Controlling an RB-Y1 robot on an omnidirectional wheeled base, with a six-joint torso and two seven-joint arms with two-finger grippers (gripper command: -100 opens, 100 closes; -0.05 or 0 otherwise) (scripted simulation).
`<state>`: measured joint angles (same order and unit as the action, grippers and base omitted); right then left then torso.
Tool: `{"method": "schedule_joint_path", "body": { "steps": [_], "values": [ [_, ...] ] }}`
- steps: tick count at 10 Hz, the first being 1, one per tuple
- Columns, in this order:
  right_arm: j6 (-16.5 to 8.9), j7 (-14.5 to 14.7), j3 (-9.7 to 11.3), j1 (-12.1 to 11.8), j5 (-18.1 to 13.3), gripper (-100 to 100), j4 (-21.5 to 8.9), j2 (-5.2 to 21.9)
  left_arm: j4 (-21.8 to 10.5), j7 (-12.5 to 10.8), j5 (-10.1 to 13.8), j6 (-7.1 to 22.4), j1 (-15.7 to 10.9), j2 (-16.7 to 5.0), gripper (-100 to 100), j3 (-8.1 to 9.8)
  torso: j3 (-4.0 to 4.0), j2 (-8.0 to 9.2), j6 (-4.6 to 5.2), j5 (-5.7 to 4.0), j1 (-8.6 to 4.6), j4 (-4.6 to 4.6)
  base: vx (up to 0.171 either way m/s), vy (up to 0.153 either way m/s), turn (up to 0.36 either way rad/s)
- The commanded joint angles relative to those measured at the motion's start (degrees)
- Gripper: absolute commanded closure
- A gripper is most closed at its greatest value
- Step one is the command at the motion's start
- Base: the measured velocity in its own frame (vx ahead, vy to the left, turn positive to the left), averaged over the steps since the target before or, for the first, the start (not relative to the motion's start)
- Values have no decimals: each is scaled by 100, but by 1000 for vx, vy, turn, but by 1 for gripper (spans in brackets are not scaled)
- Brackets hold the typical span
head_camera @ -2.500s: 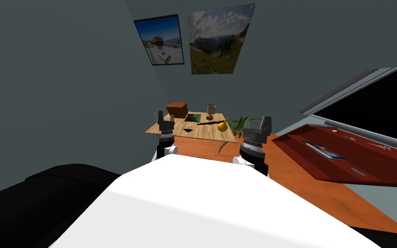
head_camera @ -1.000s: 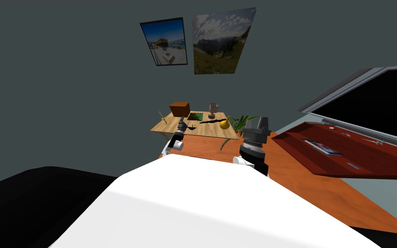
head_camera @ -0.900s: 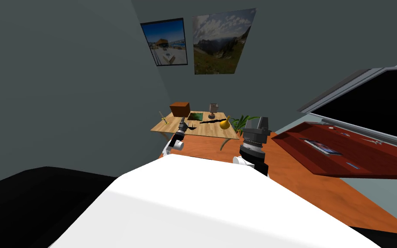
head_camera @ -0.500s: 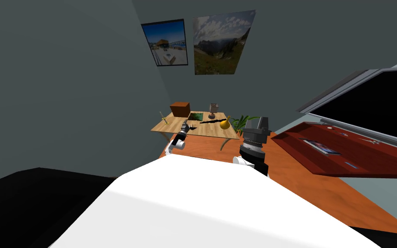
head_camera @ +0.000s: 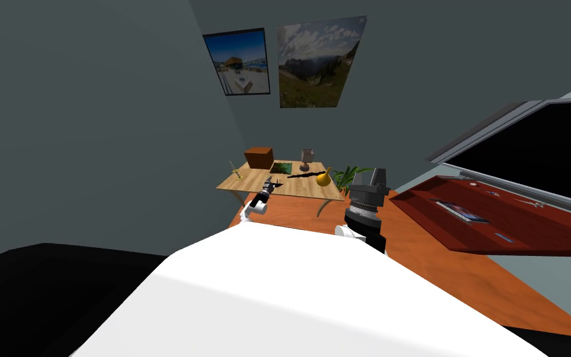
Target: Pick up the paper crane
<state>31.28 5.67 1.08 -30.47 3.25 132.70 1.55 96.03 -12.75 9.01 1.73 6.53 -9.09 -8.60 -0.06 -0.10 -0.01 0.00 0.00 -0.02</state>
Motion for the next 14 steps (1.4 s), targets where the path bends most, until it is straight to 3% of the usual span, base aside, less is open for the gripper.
{"method": "schedule_joint_path", "body": {
  "steps": [1,2,5,9,11,14],
  "values": [
    [0,0,0,0,0,0,0,0,-279,-90,61,261,-103,-46,-100,4,0,0,0,0,0,0,45,-6,-25],
    [0,0,0,0,0,0,0,0,-279,-90,61,261,-103,-46,-100,4,-4,-8,1,0,-1,-1,40,-5,-13],
    [0,0,0,0,0,0,0,0,-780,-230,179,587,-267,-156,-100,27,-4,-7,0,-1,-3,-1,43,-11,-10],
    [0,0,0,0,0,0,0,0,-1130,-313,256,762,-349,-231,-100,55,-7,-12,-1,-2,-8,-2,47,-19,-7],
    [0,0,0,0,0,0,0,0,-1561,-419,364,963,-431,-333,-100,108,-6,-11,1,-2,-8,-2,74,-26,-20],
    [0,0,0,-1,0,0,0,0,-1909,-498,453,1098,-473,-405,-100,161,-22,-38,0,-3,-12,-8,124,-33,-18]
  ]
}}
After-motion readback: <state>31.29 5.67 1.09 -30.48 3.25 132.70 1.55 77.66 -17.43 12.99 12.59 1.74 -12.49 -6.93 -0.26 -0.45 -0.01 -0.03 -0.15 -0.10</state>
